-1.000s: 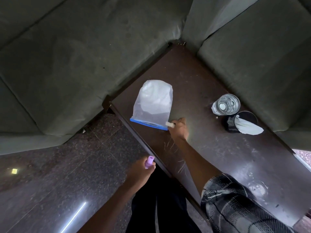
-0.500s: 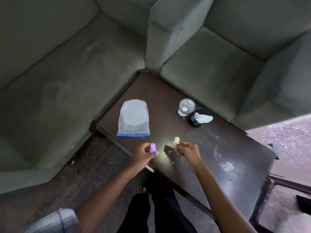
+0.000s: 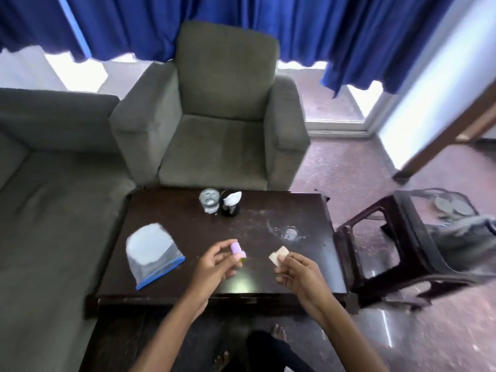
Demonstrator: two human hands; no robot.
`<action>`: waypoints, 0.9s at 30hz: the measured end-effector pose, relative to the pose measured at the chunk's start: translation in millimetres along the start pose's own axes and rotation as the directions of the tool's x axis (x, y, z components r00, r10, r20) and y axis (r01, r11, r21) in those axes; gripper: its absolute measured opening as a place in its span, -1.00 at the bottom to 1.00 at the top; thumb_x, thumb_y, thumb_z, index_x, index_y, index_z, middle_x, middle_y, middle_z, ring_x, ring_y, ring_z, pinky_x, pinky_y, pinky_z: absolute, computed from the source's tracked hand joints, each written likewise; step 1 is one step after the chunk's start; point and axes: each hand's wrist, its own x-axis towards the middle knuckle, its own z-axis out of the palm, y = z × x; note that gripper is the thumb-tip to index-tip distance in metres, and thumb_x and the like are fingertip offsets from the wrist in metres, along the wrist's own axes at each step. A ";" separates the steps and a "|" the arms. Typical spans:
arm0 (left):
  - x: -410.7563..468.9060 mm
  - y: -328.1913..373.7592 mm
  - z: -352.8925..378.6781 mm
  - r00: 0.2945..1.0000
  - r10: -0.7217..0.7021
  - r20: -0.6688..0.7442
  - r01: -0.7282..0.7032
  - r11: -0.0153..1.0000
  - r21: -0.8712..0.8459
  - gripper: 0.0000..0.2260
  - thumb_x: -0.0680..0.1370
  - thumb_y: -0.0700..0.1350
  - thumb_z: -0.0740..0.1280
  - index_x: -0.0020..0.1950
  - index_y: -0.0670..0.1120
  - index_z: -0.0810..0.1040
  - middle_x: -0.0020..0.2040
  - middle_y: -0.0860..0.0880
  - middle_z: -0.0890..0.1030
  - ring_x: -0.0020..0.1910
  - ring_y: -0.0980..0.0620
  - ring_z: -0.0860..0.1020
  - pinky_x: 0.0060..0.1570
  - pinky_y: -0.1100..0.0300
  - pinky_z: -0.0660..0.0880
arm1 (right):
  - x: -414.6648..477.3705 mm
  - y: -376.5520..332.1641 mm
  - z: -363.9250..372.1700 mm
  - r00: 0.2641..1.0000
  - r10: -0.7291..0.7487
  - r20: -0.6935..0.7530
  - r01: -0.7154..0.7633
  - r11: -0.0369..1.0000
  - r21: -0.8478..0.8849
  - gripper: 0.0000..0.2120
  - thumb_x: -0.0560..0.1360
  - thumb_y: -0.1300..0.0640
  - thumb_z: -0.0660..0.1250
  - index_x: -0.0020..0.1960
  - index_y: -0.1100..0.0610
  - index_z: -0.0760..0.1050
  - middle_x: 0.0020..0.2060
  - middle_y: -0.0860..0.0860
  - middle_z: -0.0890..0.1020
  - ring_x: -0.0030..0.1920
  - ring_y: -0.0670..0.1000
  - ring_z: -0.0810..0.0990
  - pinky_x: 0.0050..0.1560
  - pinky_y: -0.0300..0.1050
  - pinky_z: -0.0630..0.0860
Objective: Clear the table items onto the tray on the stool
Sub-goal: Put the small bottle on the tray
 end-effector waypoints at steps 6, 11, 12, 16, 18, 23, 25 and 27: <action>-20.8 3.4 91.0 0.976 0.009 0.215 -0.001 0.999 -0.036 -0.81 0.51 -0.21 0.32 0.12 -0.13 0.53 -0.12 -0.09 0.67 -0.30 0.11 0.60 -0.25 0.29 0.52 | -60.5 -18.5 -71.0 0.986 -0.109 -0.129 0.132 0.974 0.185 -0.87 0.47 0.34 0.27 -0.17 0.22 0.58 -0.40 0.10 0.50 -0.39 -0.02 0.47 -0.31 -0.19 0.42; -26.8 1.2 197.9 0.935 -0.015 0.354 0.017 1.000 -0.004 -0.74 0.41 -0.14 0.45 0.06 -0.11 0.54 -0.11 -0.11 0.69 -0.32 0.08 0.61 -0.26 0.25 0.51 | -93.9 -34.0 -152.0 0.940 -0.179 -0.289 0.252 0.937 0.242 -0.80 0.49 0.38 0.20 0.06 0.25 0.51 -0.36 0.11 0.62 -0.43 -0.02 0.52 -0.35 -0.18 0.46; -27.9 -1.7 221.8 0.927 -0.024 0.374 0.022 1.000 0.010 -0.74 0.40 -0.15 0.46 0.05 -0.10 0.54 -0.11 -0.10 0.69 -0.31 0.07 0.61 -0.25 0.24 0.51 | -101.3 -38.7 -171.0 0.933 -0.182 -0.309 0.266 0.929 0.257 -0.80 0.48 0.39 0.20 0.05 0.26 0.52 -0.33 0.14 0.63 -0.42 -0.01 0.52 -0.36 -0.18 0.47; -32.4 -22.6 319.7 0.899 -0.070 0.432 0.062 0.998 0.032 -0.78 0.43 -0.18 0.43 0.05 -0.09 0.52 -0.16 -0.07 0.68 -0.30 0.06 0.60 -0.27 0.24 0.51 | -130.6 -58.0 -256.2 0.902 -0.206 -0.380 0.335 0.888 0.314 -0.84 0.48 0.40 0.23 0.01 0.28 0.52 -0.29 0.20 0.61 -0.44 0.01 0.50 -0.44 -0.23 0.49; -36.2 -33.3 362.8 0.888 -0.092 0.450 0.081 0.996 0.043 -0.80 0.44 -0.17 0.41 0.04 -0.07 0.53 -0.17 -0.05 0.68 -0.30 0.06 0.61 -0.28 0.24 0.52 | -140.9 -65.9 -297.3 0.880 -0.222 -0.419 0.361 0.887 0.288 -0.84 0.48 0.38 0.24 0.01 0.26 0.53 -0.29 0.18 0.62 -0.44 0.00 0.54 -0.45 -0.24 0.50; -43.7 -50.6 437.9 0.863 -0.125 0.489 0.097 0.992 0.083 -0.75 0.42 -0.16 0.46 0.06 -0.07 0.53 -0.19 -0.02 0.70 -0.26 0.04 0.62 -0.18 0.17 0.51 | -159.8 -83.9 -371.6 0.858 -0.248 -0.449 0.391 0.882 0.261 -0.82 0.48 0.36 0.24 0.06 0.27 0.51 -0.30 0.13 0.64 -0.40 0.00 0.54 -0.39 -0.21 0.48; -40.3 -55.3 458.5 0.861 -0.137 0.490 0.102 0.990 0.098 -0.80 0.48 -0.18 0.38 0.09 -0.08 0.53 -0.17 -0.04 0.70 -0.23 0.02 0.62 -0.14 0.14 0.51 | -160.6 -89.7 -394.5 0.860 -0.243 -0.448 0.387 0.883 0.264 -0.82 0.48 0.35 0.24 0.08 0.28 0.49 -0.29 0.14 0.64 -0.38 0.01 0.55 -0.35 -0.18 0.48; -32.3 -57.4 475.5 0.869 -0.143 0.474 0.103 0.989 0.110 -0.81 0.49 -0.19 0.36 0.10 -0.08 0.53 -0.16 -0.05 0.71 -0.21 0.00 0.61 -0.15 0.13 0.51 | -156.4 -95.9 -416.1 0.865 -0.222 -0.450 0.371 0.886 0.276 -0.82 0.48 0.35 0.25 0.07 0.27 0.49 -0.29 0.14 0.65 -0.39 0.00 0.56 -0.36 -0.19 0.50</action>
